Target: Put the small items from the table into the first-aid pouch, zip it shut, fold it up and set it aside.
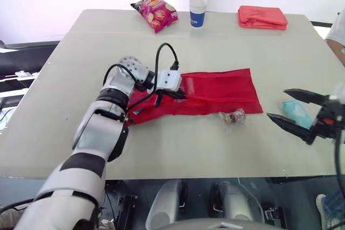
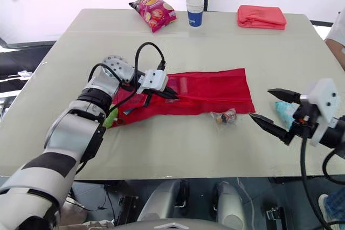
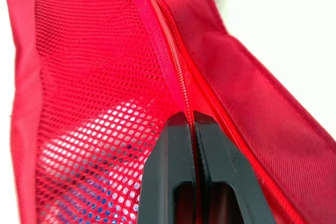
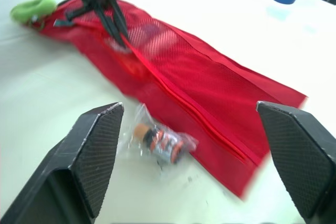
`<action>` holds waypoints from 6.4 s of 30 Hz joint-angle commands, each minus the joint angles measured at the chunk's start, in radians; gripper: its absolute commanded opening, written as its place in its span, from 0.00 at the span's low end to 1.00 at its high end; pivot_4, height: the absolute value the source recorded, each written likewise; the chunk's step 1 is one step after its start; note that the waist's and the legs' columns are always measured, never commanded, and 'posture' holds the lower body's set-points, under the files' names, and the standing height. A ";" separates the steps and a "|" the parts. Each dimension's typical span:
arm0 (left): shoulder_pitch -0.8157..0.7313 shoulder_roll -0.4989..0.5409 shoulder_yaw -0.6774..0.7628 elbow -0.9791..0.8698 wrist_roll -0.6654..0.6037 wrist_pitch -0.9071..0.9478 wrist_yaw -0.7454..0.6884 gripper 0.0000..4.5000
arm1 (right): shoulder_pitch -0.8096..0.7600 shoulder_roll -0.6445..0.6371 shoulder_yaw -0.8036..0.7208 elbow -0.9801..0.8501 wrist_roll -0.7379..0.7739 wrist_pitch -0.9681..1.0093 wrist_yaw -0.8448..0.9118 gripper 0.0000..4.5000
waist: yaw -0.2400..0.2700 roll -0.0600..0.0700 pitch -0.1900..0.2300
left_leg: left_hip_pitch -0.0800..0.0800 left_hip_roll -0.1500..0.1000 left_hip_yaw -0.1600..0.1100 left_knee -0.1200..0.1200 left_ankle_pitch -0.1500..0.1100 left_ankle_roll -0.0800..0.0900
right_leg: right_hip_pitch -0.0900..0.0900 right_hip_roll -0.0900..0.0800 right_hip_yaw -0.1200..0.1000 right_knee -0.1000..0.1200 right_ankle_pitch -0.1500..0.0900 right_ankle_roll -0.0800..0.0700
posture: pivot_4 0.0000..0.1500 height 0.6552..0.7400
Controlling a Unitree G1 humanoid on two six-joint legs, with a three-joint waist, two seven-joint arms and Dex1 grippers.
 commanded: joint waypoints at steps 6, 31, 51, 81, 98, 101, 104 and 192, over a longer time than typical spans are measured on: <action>-0.058 -0.073 0.071 0.069 0.021 0.088 0.149 0.13 | 0.014 -0.046 -0.013 -0.033 0.007 -0.038 -0.023 1.00 | 0.006 -0.001 0.001 | -0.002 -0.001 0.001 0.004 -0.003 0.004 | 0.000 -0.002 0.001 -0.001 0.002 0.004 | 1.00 1.00; 0.466 -0.205 -0.018 -0.951 0.022 0.974 0.701 0.59 | 0.067 -0.075 -0.026 -0.075 0.060 -0.033 -0.126 1.00 | 0.013 0.000 0.000 | 0.001 -0.002 -0.002 0.003 0.000 -0.001 | 0.004 -0.001 0.005 -0.002 0.003 0.005 | 1.00 1.00; 0.494 -0.108 0.000 -0.891 -0.090 0.671 0.461 0.02 | -0.026 -0.187 0.488 -0.054 -0.177 -0.082 -0.130 1.00 | 0.006 0.000 0.000 | 0.001 -0.002 -0.002 0.003 0.000 -0.001 | 0.004 -0.002 0.005 -0.005 0.003 0.005 | 1.00 1.00; 0.558 -0.156 0.012 -1.098 -0.213 0.959 0.433 0.00 | -0.215 -0.041 0.590 -0.014 -0.320 0.206 -0.097 0.27 | 0.008 0.001 0.000 | 0.001 -0.001 -0.002 0.003 0.001 -0.003 | 0.005 -0.002 0.003 -0.006 0.003 0.005 | 1.00 1.00; 0.498 -0.223 -0.026 -1.099 -0.259 1.124 0.428 0.00 | -0.394 0.667 0.451 0.025 -0.344 0.831 -0.709 0.27 | 0.005 0.002 -0.001 | 0.001 -0.003 -0.002 0.002 0.002 -0.005 | 0.003 -0.001 0.004 -0.002 0.003 0.004 | 1.00 1.00; 0.504 -0.218 -0.024 -1.113 -0.267 1.144 0.425 0.00 | -0.393 0.732 0.409 0.025 -0.335 0.831 -0.776 0.27 | 0.004 0.002 -0.001 | 0.001 -0.003 -0.002 0.001 0.002 -0.006 | 0.002 0.001 0.005 -0.002 0.003 0.004 | 1.00 1.00; 0.505 -0.212 -0.018 -1.119 -0.278 1.174 0.428 0.00 | -0.404 0.792 0.358 0.024 -0.332 0.831 -0.838 0.27 | 0.001 0.003 -0.001 | 0.001 -0.003 -0.002 0.001 0.003 -0.006 | 0.002 0.003 0.006 -0.002 0.003 0.004 | 1.00 1.00; 0.313 -0.134 0.030 -0.893 -0.363 1.247 0.300 0.39 | -0.259 0.363 0.608 -0.151 -0.136 0.504 -0.621 0.00 | -0.017 0.004 0.001 | 0.000 -0.001 -0.001 -0.002 0.004 -0.007 | -0.001 0.003 0.009 -0.001 0.002 0.004 | 1.00 1.00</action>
